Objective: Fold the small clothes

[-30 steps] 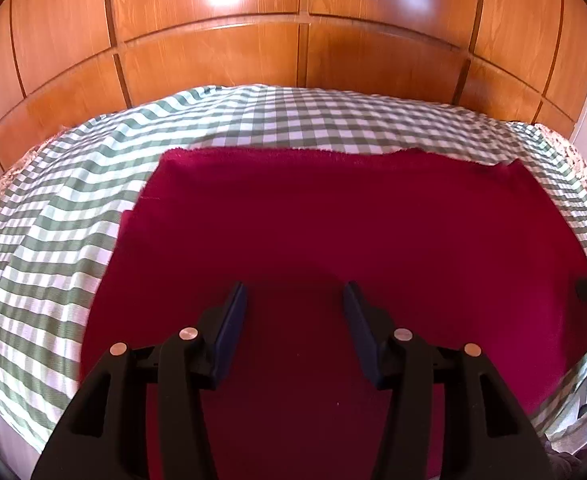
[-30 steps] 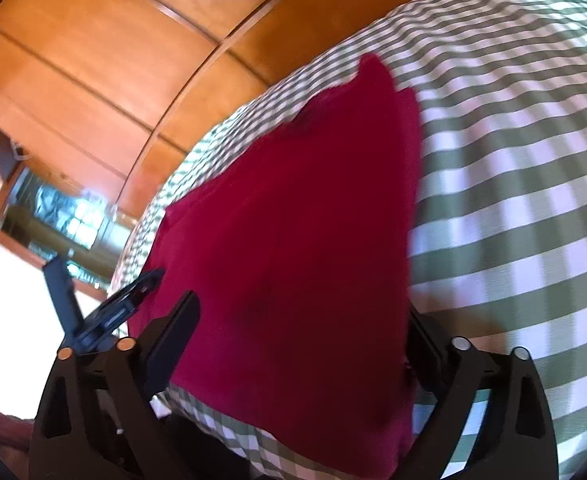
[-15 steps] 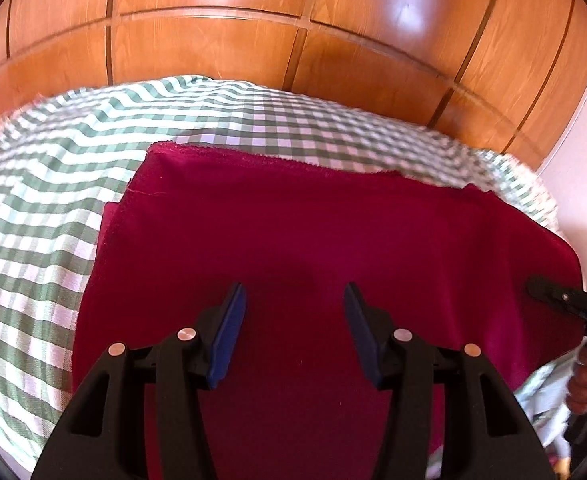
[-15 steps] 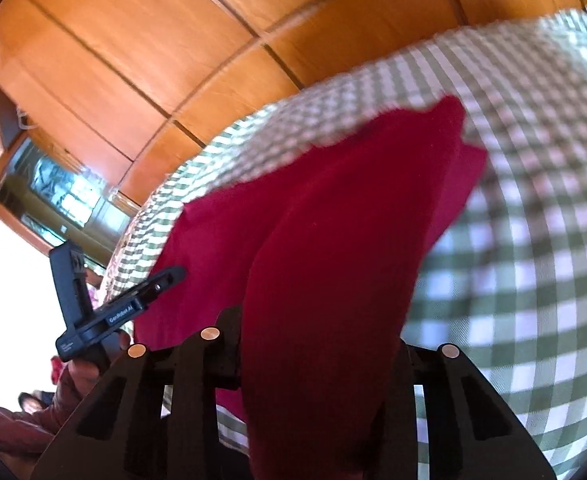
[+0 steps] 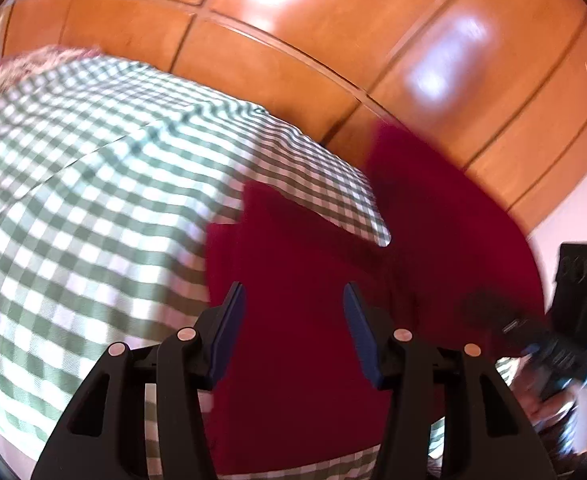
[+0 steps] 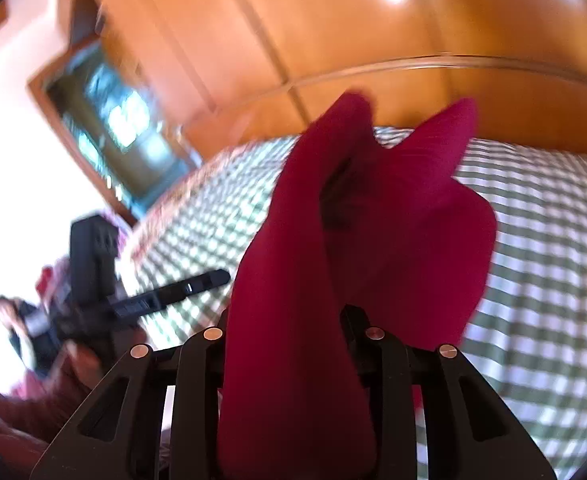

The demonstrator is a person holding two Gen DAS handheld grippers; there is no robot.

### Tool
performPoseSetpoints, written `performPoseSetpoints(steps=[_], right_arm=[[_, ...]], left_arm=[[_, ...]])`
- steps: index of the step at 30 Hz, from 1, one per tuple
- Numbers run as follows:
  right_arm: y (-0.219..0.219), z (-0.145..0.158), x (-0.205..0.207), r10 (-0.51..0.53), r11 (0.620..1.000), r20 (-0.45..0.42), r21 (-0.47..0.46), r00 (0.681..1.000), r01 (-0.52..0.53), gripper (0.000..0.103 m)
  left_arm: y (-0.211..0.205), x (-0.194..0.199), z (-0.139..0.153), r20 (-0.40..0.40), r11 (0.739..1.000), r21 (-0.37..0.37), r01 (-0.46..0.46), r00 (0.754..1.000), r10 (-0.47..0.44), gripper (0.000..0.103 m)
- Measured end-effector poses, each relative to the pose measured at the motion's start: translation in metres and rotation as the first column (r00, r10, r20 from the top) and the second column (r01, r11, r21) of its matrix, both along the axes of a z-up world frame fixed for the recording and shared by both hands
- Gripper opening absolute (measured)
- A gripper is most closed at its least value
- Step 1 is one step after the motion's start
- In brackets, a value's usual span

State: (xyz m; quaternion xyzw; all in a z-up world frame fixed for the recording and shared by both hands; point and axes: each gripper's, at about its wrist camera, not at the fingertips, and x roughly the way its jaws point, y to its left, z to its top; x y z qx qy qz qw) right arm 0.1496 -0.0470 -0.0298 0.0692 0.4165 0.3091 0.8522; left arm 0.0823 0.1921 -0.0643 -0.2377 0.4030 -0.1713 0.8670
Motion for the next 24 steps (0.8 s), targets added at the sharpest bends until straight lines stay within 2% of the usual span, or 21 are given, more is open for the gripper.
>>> performPoseSetpoints(steps=[3,6,8,12,14,18,20,22,24], right_arm=[[0.045,-0.022,0.002,0.064,0.990,-0.019,-0.125,0.998,-0.066,0.031],[0.078,-0.045,-0.005,0.106,0.960,-0.020,-0.258,0.994,-0.108,0.033],[0.090,-0.050,-0.016,0.138,0.950,0.001,-0.284,0.990,-0.133,0.045],[0.083,-0.042,-0.030,0.223,0.960,-0.005,-0.173,0.975,-0.221,0.051],[0.080,-0.039,-0.042,0.269,0.957,-0.012,-0.110,0.963,-0.269,0.068],[0.057,-0.027,-0.061,0.286,0.958,-0.031,-0.013,0.958,-0.287,0.068],[0.039,-0.020,-0.071,0.277,0.961,-0.038,0.025,0.960,-0.276,0.068],[0.018,-0.014,-0.075,0.234,0.972,-0.032,0.016,0.972,-0.233,0.068],[-0.002,-0.015,-0.080,0.183,0.983,-0.037,-0.013,0.982,-0.183,0.068]], left_arm=[[0.017,-0.004,-0.003,-0.016,0.997,-0.076,-0.009,1.000,0.008,0.050],[0.026,-0.003,-0.005,-0.028,0.989,-0.149,0.003,1.000,-0.008,0.052],[0.028,-0.003,-0.004,-0.029,0.985,-0.174,0.013,0.999,-0.018,0.056],[0.022,0.001,-0.003,-0.048,0.976,-0.215,0.045,0.997,-0.057,0.058],[0.020,0.005,-0.002,-0.057,0.970,-0.237,0.060,0.996,-0.076,0.060],[0.014,0.013,-0.003,-0.096,0.952,-0.291,0.095,0.987,-0.128,0.065],[0.008,0.017,-0.004,-0.118,0.953,-0.281,0.112,0.982,-0.150,0.066],[0.000,0.019,-0.005,-0.147,0.960,-0.249,0.125,0.975,-0.165,0.066],[-0.009,0.020,-0.003,-0.156,0.956,-0.248,0.159,0.967,-0.201,0.066]])
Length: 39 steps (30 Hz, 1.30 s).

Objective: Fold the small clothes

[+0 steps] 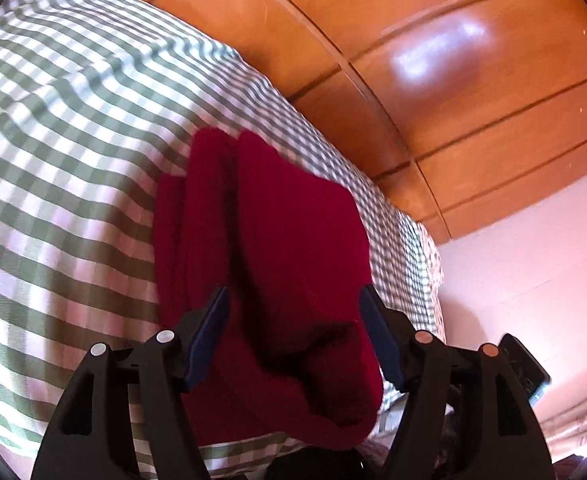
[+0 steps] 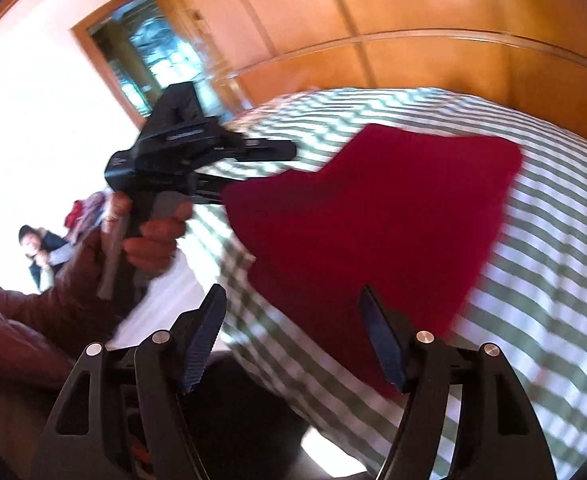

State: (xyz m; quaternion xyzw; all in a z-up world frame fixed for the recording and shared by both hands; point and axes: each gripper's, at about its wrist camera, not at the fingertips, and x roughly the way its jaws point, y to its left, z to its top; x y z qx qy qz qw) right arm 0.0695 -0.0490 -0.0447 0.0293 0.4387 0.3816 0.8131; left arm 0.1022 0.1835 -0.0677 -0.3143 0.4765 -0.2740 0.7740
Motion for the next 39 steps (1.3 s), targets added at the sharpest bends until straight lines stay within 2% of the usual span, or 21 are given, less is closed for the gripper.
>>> performPoseSetpoints(steps=[5,6,7,8,10,13,15,17,20,22,24,25,28,30,32,34,37,39], right_arm=[[-0.022,-0.011,-0.005,-0.073,0.995,-0.006,-0.066,0.997,0.073,0.068],[-0.020,-0.013,-0.006,-0.066,0.995,-0.005,-0.076,0.998,0.066,0.068],[-0.018,-0.014,-0.007,-0.056,0.995,-0.001,-0.086,0.998,0.055,0.067],[-0.014,-0.016,-0.008,-0.042,0.993,0.016,-0.111,0.999,0.043,0.062],[-0.006,-0.017,-0.008,-0.037,0.991,0.030,-0.128,0.999,0.040,0.060],[-0.005,-0.009,-0.005,-0.053,0.996,0.056,-0.073,0.997,0.057,0.059],[-0.004,-0.005,-0.002,-0.048,0.998,0.063,-0.046,0.997,0.051,0.058],[0.005,-0.013,-0.001,-0.009,0.997,0.048,-0.074,0.999,0.013,0.054],[0.017,-0.043,-0.001,0.037,0.991,-0.032,-0.128,0.999,-0.041,0.053],[0.022,-0.061,-0.005,0.044,0.990,-0.069,-0.129,0.997,-0.052,0.053],[0.030,-0.068,-0.011,0.057,0.983,-0.032,-0.172,0.998,-0.062,0.053],[0.033,-0.068,-0.013,0.058,0.980,-0.011,-0.192,0.998,-0.059,0.053],[0.035,-0.064,-0.010,0.045,0.979,-0.004,-0.197,0.999,-0.045,0.054],[0.034,-0.061,-0.009,0.052,0.980,-0.011,-0.191,0.999,-0.054,0.060],[0.031,-0.054,-0.008,0.065,0.984,-0.029,-0.163,0.997,-0.069,0.069],[0.027,-0.041,-0.008,0.079,0.987,-0.036,-0.134,0.996,-0.084,0.070],[0.008,-0.016,0.004,0.025,0.998,-0.014,-0.061,1.000,-0.025,0.074],[-0.006,-0.002,0.018,-0.038,0.999,0.009,-0.012,0.999,0.038,0.074]], left_arm=[[-0.023,0.010,0.005,-0.014,0.995,0.093,0.042,0.999,-0.041,0.065],[-0.027,0.011,0.006,-0.014,0.992,0.121,0.043,0.999,-0.042,0.057],[-0.032,0.013,0.005,-0.012,0.986,0.160,0.045,0.999,-0.044,0.037],[-0.035,0.013,0.006,-0.006,0.979,0.199,0.049,0.999,-0.049,0.029],[-0.033,0.009,0.012,0.031,0.970,0.243,0.029,0.999,-0.038,0.020],[-0.027,-0.001,0.023,0.081,0.967,0.253,0.006,0.996,-0.027,0.017],[-0.019,-0.011,0.023,0.089,0.969,0.248,-0.013,0.996,-0.009,0.016],[-0.011,-0.017,0.011,0.074,0.965,0.259,-0.039,0.997,0.021,0.015],[-0.002,-0.025,-0.023,0.001,0.953,0.297,-0.059,0.998,0.062,0.015],[0.002,-0.029,-0.038,0.003,0.952,0.295,-0.087,0.996,0.090,0.015],[0.003,-0.030,-0.034,0.020,0.948,0.301,-0.105,0.994,0.104,0.016],[0.002,-0.030,-0.030,0.032,0.940,0.319,-0.119,0.993,0.115,0.019],[-0.003,-0.029,-0.015,0.089,0.909,0.391,-0.147,0.989,0.121,0.025],[-0.006,-0.028,-0.002,0.148,0.878,0.436,-0.199,0.978,0.148,0.038],[-0.012,-0.023,0.009,0.199,0.852,0.472,-0.227,0.969,0.148,0.039],[-0.020,-0.016,0.011,0.208,0.837,0.500,-0.223,0.969,0.134,0.040],[-0.029,-0.002,0.011,0.210,0.801,0.555,-0.226,0.969,0.128,0.041],[-0.030,0.004,0.011,0.209,0.803,0.550,-0.230,0.969,0.134,0.042]])
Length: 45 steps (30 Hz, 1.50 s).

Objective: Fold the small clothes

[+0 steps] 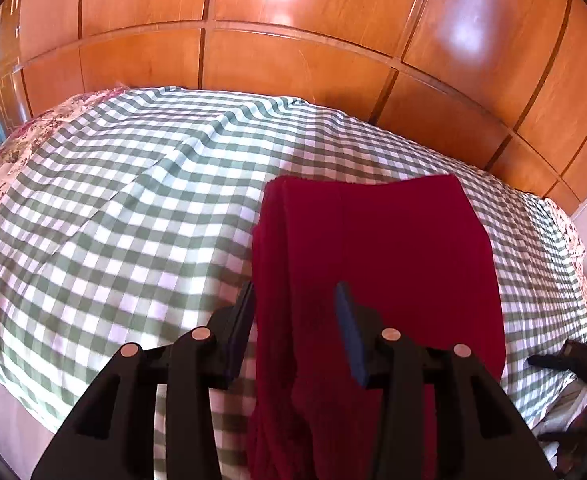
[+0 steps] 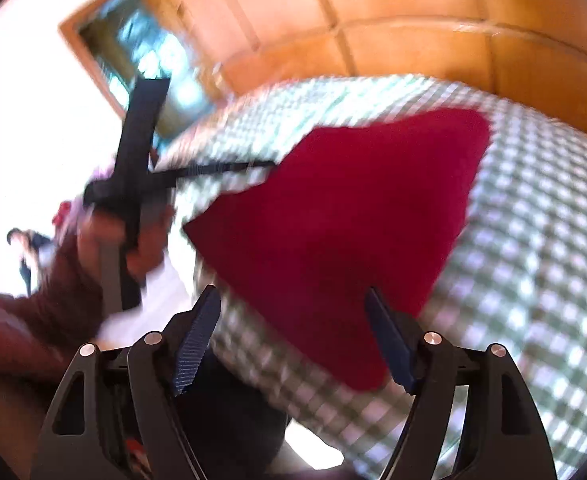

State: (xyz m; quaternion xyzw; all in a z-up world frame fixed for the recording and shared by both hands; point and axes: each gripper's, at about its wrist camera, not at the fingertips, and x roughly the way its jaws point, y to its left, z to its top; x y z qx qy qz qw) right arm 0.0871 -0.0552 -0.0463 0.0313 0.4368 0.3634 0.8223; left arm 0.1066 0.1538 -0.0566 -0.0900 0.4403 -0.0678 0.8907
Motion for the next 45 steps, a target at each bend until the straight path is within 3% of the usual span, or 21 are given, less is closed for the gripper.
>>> performPoseSetpoints(steps=[4,9,14,16,18,21,26,30,36,39,42,45], right_arm=[[-0.007,0.013,0.038,-0.125,0.992,0.050,0.014,0.991,0.124,0.070],[0.021,0.009,0.079,-0.169,0.984,0.077,-0.040,0.983,0.173,0.068],[0.054,-0.034,0.119,-0.202,0.972,0.017,-0.123,0.979,0.202,0.068],[0.069,-0.054,0.119,-0.200,0.961,0.059,-0.186,0.978,0.207,0.068],[0.078,-0.053,0.112,-0.189,0.951,0.112,-0.226,0.976,0.210,0.068],[0.075,-0.053,0.117,-0.191,0.954,0.106,-0.213,0.976,0.210,0.068],[0.078,-0.052,0.116,-0.159,0.960,0.123,-0.210,0.979,0.183,0.081],[0.074,-0.040,0.112,-0.161,0.972,0.119,-0.154,0.980,0.178,0.086],[0.031,-0.020,0.112,-0.257,0.966,0.052,0.029,0.965,0.256,0.089],[-0.002,-0.028,0.112,-0.305,0.942,-0.049,0.130,0.951,0.309,0.090],[-0.024,-0.045,0.110,-0.347,0.921,-0.124,0.145,0.930,0.363,0.091],[-0.037,-0.061,0.108,-0.326,0.906,-0.211,0.207,0.921,0.369,0.091]], left_arm=[[-0.006,0.003,-0.002,0.005,0.999,0.048,-0.009,1.000,0.009,0.042],[-0.004,0.001,-0.018,-0.030,0.996,0.089,-0.025,0.999,0.027,0.043],[0.000,-0.003,-0.035,-0.040,0.996,0.077,-0.038,0.998,0.041,0.045],[-0.002,-0.006,-0.036,-0.027,0.994,0.103,-0.043,0.999,0.046,0.045],[-0.001,-0.008,-0.036,-0.019,0.993,0.106,-0.046,0.999,0.048,0.046],[0.002,-0.010,-0.035,-0.013,0.995,0.089,-0.055,0.998,0.056,0.048],[0.003,-0.013,-0.032,-0.002,0.993,0.099,-0.066,0.998,0.067,0.049],[0.004,-0.016,-0.030,0.003,0.992,0.105,-0.075,0.997,0.075,0.049],[0.007,-0.019,-0.031,0.007,0.992,0.107,-0.073,0.997,0.072,0.050],[0.010,-0.019,-0.034,0.009,0.993,0.096,-0.074,0.997,0.073,0.057],[0.016,-0.021,-0.039,0.021,0.993,0.088,-0.078,0.997,0.076,0.066],[0.021,-0.020,-0.043,0.023,0.996,0.056,-0.063,0.998,0.062,0.067]])
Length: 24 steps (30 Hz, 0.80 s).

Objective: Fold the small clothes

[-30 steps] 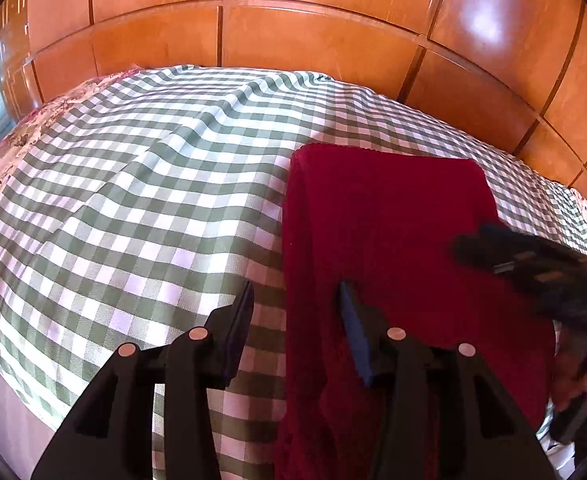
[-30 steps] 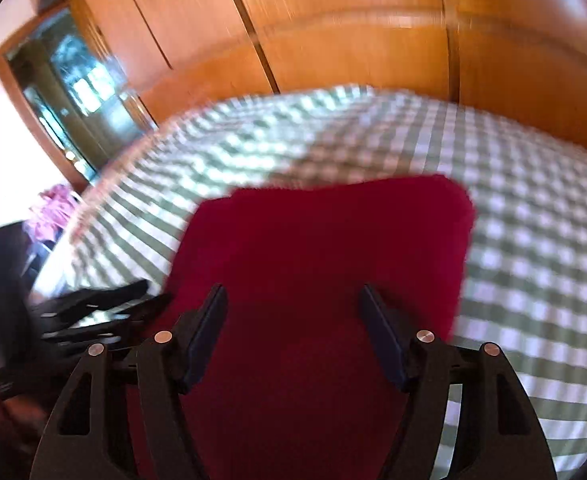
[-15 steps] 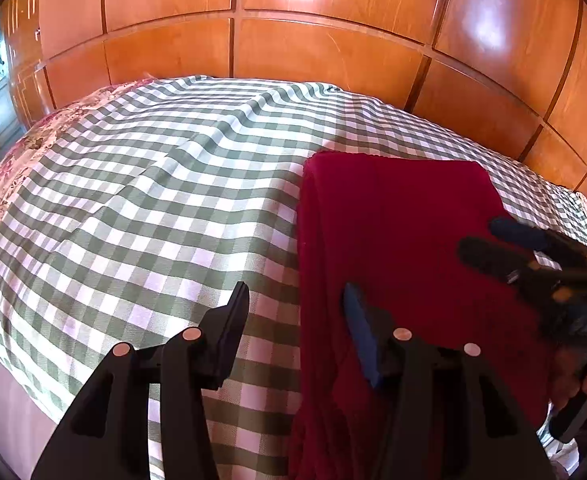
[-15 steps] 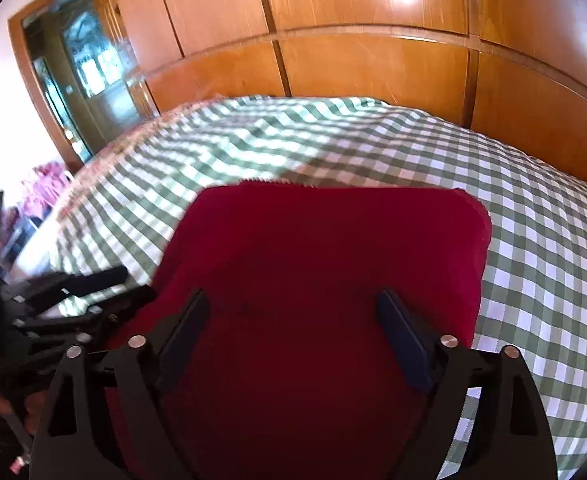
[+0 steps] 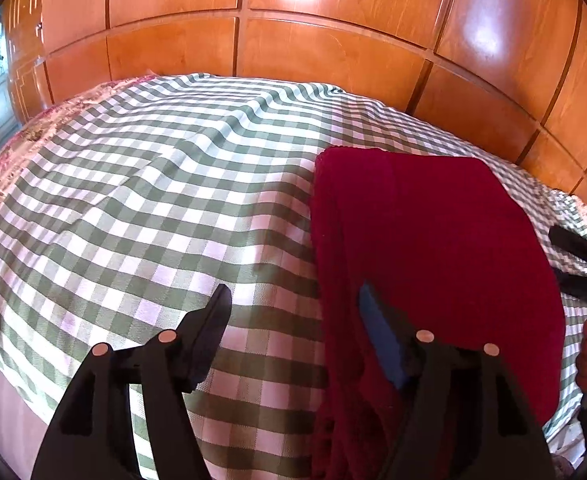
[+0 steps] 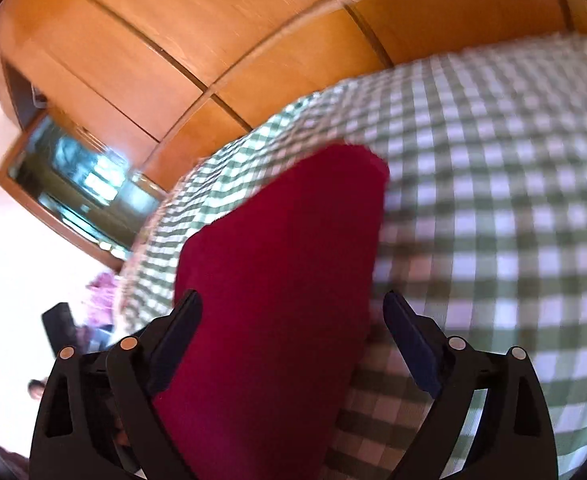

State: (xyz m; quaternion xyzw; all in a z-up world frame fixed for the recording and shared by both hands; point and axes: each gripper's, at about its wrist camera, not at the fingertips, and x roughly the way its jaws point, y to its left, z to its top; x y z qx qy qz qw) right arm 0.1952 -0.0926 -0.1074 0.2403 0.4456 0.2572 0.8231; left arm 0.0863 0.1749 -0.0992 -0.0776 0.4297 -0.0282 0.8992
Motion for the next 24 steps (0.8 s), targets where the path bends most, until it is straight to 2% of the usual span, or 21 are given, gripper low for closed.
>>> performPoseSetpoints(steps=[3,7,9,14,16,17,20,24], right_arm=[[0.003,-0.020,0.002,0.078,0.994,-0.064,0.086,0.995,-0.073,0.091],[0.024,-0.031,0.004,0.165,0.983,-0.058,0.097,0.985,-0.159,0.091],[0.033,-0.032,0.011,0.193,0.977,-0.065,0.106,0.979,-0.186,0.090],[0.053,-0.037,0.020,0.223,0.974,-0.066,0.044,0.972,-0.221,0.065],[0.055,-0.033,0.017,0.219,0.975,-0.065,0.036,0.973,-0.218,0.057],[0.055,-0.031,0.013,0.217,0.976,-0.058,0.027,0.975,-0.215,0.051],[0.054,-0.007,-0.004,0.212,0.977,0.012,0.007,0.977,-0.212,0.044],[0.040,0.027,-0.022,0.186,0.982,0.100,-0.006,0.977,-0.187,0.042]], left_arm=[[0.008,0.002,-0.006,0.004,0.997,-0.069,0.023,1.000,-0.022,0.066],[0.018,0.002,-0.014,0.008,0.988,-0.152,0.035,0.999,-0.034,0.065],[0.019,0.003,-0.017,0.012,0.984,-0.172,0.048,0.999,-0.047,0.061],[0.017,0.001,-0.020,0.029,0.969,-0.230,0.090,0.996,-0.085,0.037],[0.015,0.000,-0.019,0.038,0.959,-0.259,0.112,0.994,-0.106,0.018],[0.012,0.000,-0.016,0.044,0.956,-0.266,0.125,0.992,-0.118,0.015],[-0.002,0.001,-0.009,0.053,0.958,-0.244,0.153,0.988,-0.144,0.012],[-0.032,0.015,0.005,0.065,0.939,-0.266,0.219,0.976,-0.209,0.010]])
